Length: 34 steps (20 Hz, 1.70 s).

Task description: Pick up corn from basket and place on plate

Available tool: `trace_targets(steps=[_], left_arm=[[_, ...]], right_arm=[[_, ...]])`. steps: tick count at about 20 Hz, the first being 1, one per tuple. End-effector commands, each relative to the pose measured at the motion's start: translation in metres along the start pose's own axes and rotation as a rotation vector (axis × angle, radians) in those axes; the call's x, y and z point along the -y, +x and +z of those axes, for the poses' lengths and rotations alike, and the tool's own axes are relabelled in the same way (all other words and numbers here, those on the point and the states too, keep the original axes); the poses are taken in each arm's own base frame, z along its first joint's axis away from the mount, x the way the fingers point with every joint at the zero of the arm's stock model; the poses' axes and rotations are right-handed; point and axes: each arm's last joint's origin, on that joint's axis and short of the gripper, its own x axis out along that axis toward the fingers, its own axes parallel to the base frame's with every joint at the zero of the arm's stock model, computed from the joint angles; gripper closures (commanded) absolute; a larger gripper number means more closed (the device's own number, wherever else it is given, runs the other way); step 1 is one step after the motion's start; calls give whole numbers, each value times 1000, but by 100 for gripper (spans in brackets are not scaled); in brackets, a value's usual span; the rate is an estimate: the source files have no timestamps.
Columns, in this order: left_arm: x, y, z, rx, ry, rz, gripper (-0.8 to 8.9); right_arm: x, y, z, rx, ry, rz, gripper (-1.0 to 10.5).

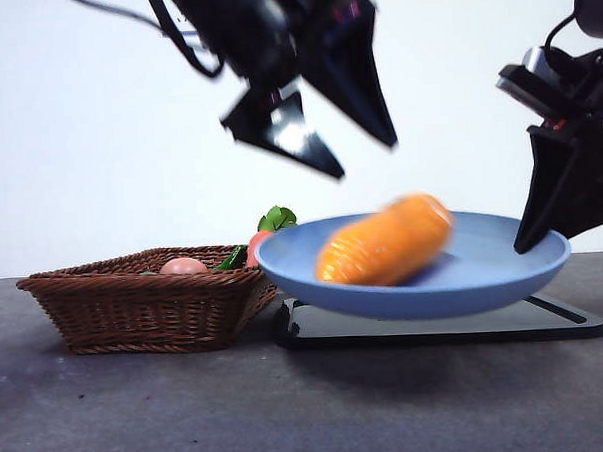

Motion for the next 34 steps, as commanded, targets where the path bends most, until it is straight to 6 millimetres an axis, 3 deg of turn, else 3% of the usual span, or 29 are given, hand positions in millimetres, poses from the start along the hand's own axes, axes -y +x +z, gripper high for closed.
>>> trace_targets(steps=[1,5,9,15,23,26,30,34], left_arm=[[4,-16,9,53,15,6,484],[12,-50,12,123,13,17,484],[22,-80,14,201,31,21,485],[33,-110,13,271,31,22,485],[34,-112,12,265,29,21,486],[34,-112,11,264,28,22,486],[34,-112,11,264,29,21,486],[34,-112,11,264,29,22,486]], right_arm=[[3,2,8,29,1,6,945],[12,-2,24,73,24,-8,945],[23,1,54,94,55,-27,945],[47,27,93,64,97,-51,945],[63,53,100,14,118,-59,945],[63,53,100,9,121,-57,919],[63,52,97,-20,133,-51,734],[55,31,98,18,109,-44,722]])
